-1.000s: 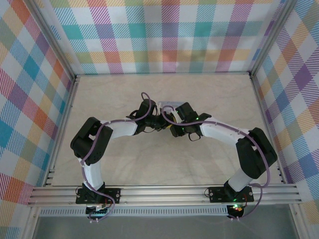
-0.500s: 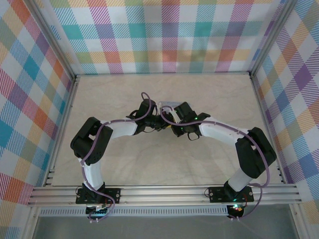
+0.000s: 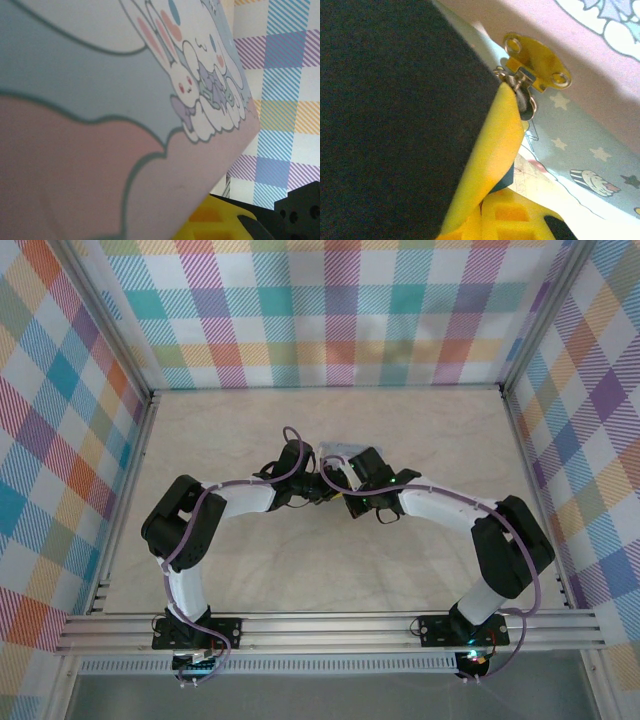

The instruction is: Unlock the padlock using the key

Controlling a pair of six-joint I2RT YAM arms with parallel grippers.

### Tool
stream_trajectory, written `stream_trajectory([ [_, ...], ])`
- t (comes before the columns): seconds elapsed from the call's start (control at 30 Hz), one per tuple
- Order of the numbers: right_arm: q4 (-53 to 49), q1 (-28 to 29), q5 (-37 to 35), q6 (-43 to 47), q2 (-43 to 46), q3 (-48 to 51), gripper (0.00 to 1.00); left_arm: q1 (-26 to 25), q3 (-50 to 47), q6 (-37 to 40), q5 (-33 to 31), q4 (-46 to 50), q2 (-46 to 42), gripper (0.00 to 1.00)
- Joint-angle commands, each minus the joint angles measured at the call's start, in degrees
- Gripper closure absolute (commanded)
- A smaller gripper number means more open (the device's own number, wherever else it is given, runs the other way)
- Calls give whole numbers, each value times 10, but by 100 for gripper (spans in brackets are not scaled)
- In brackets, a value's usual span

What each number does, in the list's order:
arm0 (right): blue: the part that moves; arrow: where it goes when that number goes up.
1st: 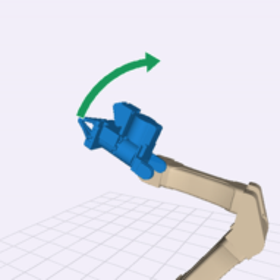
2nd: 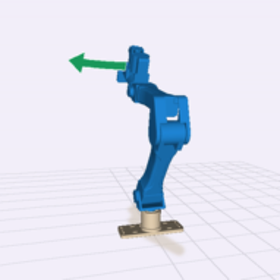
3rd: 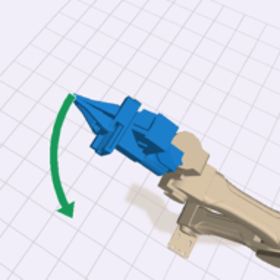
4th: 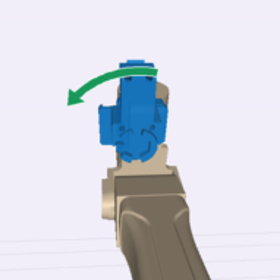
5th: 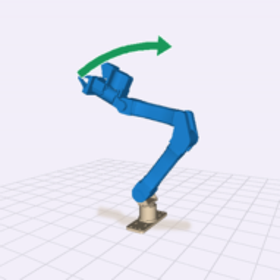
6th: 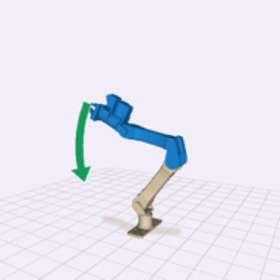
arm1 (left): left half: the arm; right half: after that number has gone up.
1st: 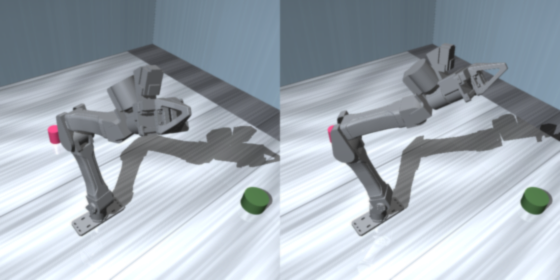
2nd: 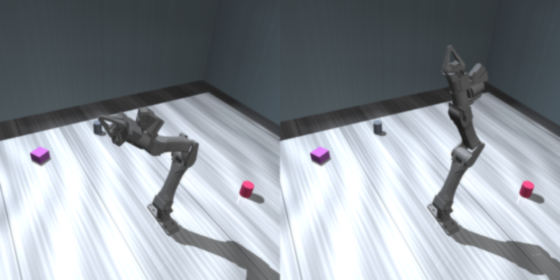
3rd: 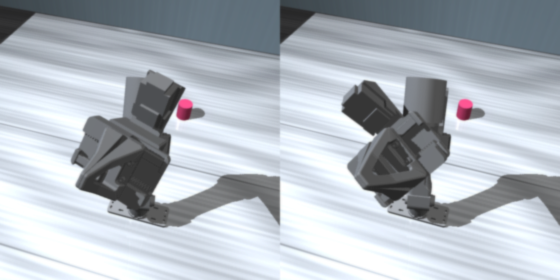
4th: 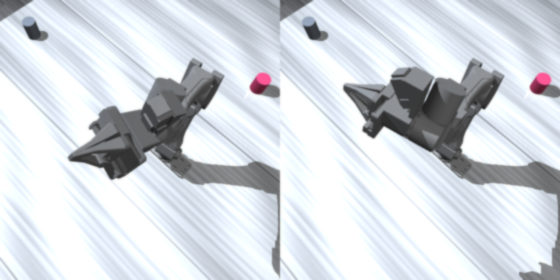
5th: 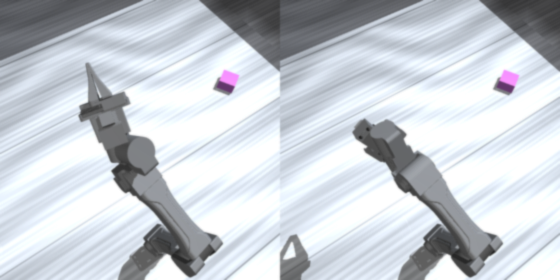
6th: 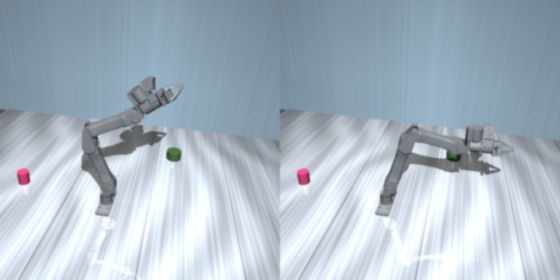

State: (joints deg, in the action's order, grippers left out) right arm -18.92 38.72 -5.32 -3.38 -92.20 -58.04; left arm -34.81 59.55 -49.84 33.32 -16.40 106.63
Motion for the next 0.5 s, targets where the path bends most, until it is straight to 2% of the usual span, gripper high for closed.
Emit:
stream_trajectory([
  [0.0, 15, 0, 20, -6, -3, 21, 100, -3, -11, 4, 1, -18, -25, 82],
  [0.13, 24, 0, 20, -7, -16, 29, 100, -3, -24, 1, -9, -28, -20, 79],
  [0.37, 37, -1, 15, -7, -38, 35, 100, -3, -41, -3, -28, -31, -18, 65],
  [0.47, 36, -3, 15, 0, -42, 37, 100, -2, -49, -1, -36, -23, -29, 63],
])
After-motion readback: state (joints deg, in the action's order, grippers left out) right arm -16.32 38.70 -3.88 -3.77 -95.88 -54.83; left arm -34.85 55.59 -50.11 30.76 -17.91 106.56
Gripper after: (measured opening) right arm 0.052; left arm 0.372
